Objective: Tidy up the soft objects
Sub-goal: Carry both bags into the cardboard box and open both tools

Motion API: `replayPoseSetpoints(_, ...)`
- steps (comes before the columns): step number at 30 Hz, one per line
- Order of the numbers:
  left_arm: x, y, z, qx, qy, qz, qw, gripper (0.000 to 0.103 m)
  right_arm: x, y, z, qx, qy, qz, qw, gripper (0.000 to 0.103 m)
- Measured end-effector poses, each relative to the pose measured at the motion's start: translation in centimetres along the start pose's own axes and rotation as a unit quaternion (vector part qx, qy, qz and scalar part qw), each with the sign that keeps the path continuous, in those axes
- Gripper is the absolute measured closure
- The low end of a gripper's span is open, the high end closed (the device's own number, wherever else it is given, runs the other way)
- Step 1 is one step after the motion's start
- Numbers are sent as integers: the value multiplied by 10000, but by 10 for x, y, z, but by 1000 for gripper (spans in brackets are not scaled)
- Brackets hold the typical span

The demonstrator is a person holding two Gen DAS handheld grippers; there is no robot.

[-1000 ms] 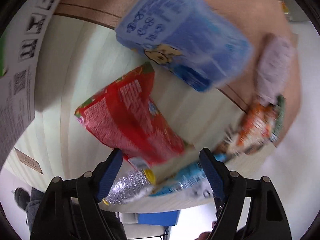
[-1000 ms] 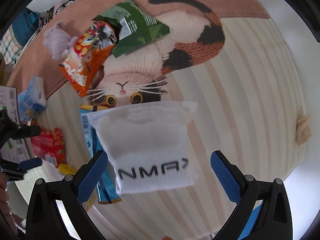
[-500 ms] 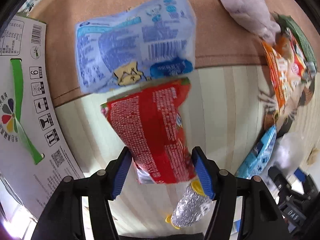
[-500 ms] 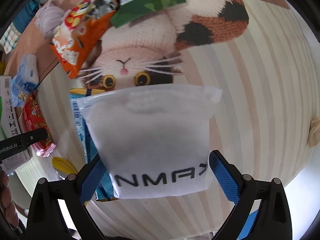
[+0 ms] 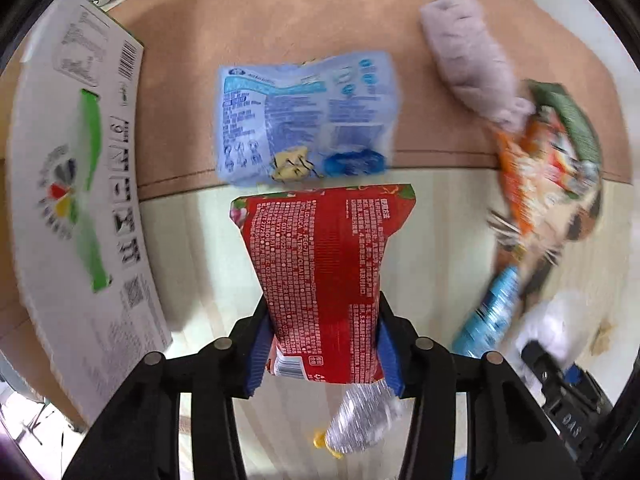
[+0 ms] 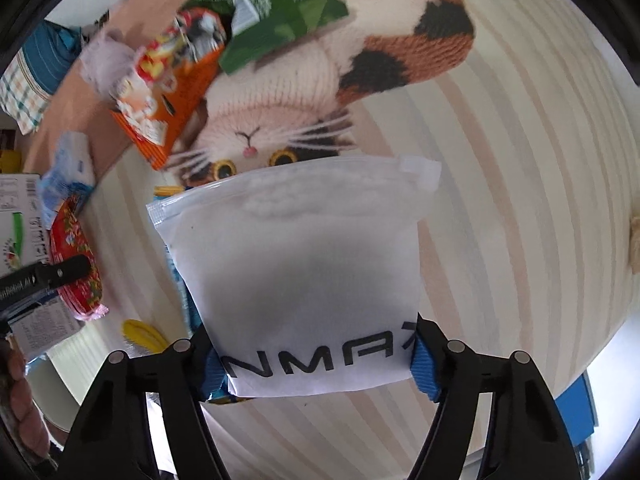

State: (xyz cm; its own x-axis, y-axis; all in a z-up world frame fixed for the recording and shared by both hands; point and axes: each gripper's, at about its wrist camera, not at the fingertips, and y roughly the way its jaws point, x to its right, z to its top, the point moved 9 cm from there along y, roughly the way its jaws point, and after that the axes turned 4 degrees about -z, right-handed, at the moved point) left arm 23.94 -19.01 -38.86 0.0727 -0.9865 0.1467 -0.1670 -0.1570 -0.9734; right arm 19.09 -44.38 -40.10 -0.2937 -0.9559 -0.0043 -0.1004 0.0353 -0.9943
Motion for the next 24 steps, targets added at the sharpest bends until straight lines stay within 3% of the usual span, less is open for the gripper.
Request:
replayPoseSetpoints(4, 13, -49, -31, 309, 130, -376, 9987, 60, -9, -27, -17, 299, -226, 154, 9992, 29)
replayPoseSetpoints(7, 0, -100, -49, 579, 167, -579, 9965, 60, -37, -52, -36, 536, -531, 337, 9966, 29)
replayPoseSetpoints(8, -18, -106, -33, 638, 164, -625, 9959, 60, -47, -63, -37, 594, -612, 412, 9955, 29)
replayPoseSetpoints(13, -101, -177, -21, 963, 36, -788, 9922, 60, -148, -110, -54, 783, -1118, 1002, 9856, 28)
replayPoseSetpoints(16, -147, -188, -8, 1074, -76, -656, 9920, 60, -212, -136, -58, 767, -1403, 1306, 9784, 28)
replayPoseSetpoints(19, -207, -185, 12, 1001, -199, -473, 9937, 60, -286, -134, -52, 667, -1588, 1456, 9742, 28)
replayPoseSetpoints(24, -284, -159, 53, 553, -458, -502, 9962, 60, -393, -105, -49, 419, -1880, 1129, 9748, 28)
